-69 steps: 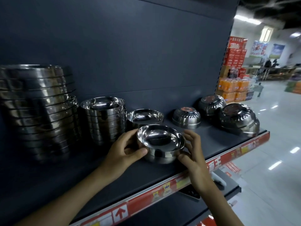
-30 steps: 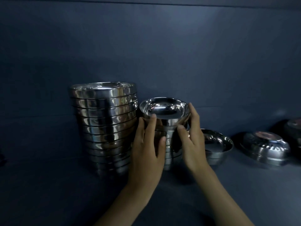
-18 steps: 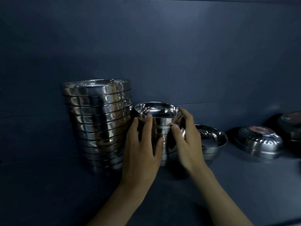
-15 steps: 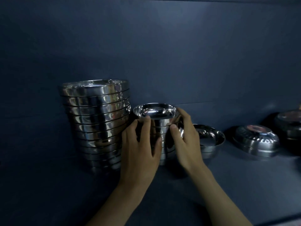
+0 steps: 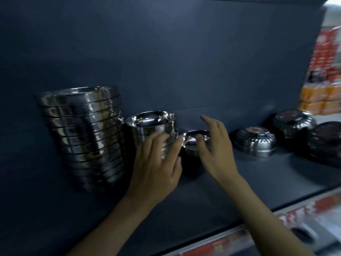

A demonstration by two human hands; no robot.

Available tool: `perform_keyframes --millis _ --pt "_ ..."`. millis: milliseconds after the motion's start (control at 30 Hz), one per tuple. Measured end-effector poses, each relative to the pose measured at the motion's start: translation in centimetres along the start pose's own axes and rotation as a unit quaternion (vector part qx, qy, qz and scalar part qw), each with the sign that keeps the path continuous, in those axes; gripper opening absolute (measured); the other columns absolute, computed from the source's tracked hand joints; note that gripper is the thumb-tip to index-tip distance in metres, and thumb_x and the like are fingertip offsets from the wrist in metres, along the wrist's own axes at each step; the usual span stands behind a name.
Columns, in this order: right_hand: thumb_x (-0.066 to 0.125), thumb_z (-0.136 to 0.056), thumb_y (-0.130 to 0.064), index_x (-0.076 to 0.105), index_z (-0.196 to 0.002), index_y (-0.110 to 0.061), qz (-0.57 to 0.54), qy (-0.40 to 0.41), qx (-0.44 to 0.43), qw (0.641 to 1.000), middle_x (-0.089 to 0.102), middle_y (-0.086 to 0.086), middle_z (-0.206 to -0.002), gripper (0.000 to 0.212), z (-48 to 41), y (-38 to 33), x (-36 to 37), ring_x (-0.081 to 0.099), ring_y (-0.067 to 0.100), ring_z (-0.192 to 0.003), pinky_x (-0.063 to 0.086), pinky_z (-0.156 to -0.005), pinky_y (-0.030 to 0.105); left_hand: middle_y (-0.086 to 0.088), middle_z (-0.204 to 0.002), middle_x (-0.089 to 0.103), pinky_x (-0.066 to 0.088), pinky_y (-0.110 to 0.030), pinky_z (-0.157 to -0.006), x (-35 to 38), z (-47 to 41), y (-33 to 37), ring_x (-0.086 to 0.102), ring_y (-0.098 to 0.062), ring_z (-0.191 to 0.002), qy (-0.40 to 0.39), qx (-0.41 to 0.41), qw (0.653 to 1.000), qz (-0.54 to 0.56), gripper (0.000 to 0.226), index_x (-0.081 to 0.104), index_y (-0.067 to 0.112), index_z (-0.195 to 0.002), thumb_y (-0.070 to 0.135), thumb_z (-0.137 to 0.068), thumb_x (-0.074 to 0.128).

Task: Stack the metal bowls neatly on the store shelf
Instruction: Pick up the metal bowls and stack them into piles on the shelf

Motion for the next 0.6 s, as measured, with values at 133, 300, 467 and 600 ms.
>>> perform_keyframes --millis 133,300,467,600 --pt "0.054 -0.086 -0.017 0.055 -0.13 -0.011 0.084 0.073 0.067 0.992 0.054 0.007 -0.124 0.044 0.4 4.7 -5.4 0.05 0.024 -0.12 0.038 -0.102 0.028 -0.012 -0.116 0.059 0.048 -0.044 -0.09 2.0 -1.1 4.2 0.054 -0.03 -0.113 -0.053 0.053 0.995 0.065 0.034 0.065 0.01 -0.119 0.017 -0.086 0.06" --pt "0.063 -0.085 -0.006 0.059 -0.124 -0.004 0.14 0.112 0.197 0.964 0.052 0.022 -0.123 0.039 1.7 11.7 -10.4 0.05 0.04 -0.115 0.038 -0.103 0.041 0.002 -0.119 0.05 0.05 -0.035 -0.091 6.8 -3.1 9.4 0.053 -0.016 -0.108 -0.18 -0.035 0.948 0.259 0.034 0.058 0.018 -0.126 0.024 -0.094 0.053" --pt "0.062 -0.089 -0.012 0.058 -0.124 -0.002 0.12 0.12 0.302 0.938 0.051 0.024 -0.126 0.037 2.1 15.6 -12.6 0.049 0.037 -0.115 0.035 -0.095 0.03 0.0 -0.118 0.053 0.045 -0.039 -0.1 13.6 -4.7 13.4 0.055 -0.02 -0.112 -0.257 -0.155 0.873 0.385 0.035 0.058 0.023 -0.123 0.026 -0.089 0.053" --pt "0.06 -0.089 -0.016 0.055 -0.128 -0.002 0.106 0.099 0.363 0.92 0.05 0.025 -0.131 0.041 1.4 17.6 -12.8 0.049 0.039 -0.12 0.037 -0.101 0.036 0.0 -0.117 0.056 0.046 -0.038 -0.099 18.6 -6.1 14.0 0.058 -0.02 -0.11 -0.277 -0.269 0.828 0.408 0.033 0.059 0.026 -0.119 0.021 -0.087 0.055"
Point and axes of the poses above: each hand's wrist, its own z-axis away from the middle knuckle, its own x-axis out of the palm, y = z × x, the point moved 6 cm from there along -z, towards the middle knuckle
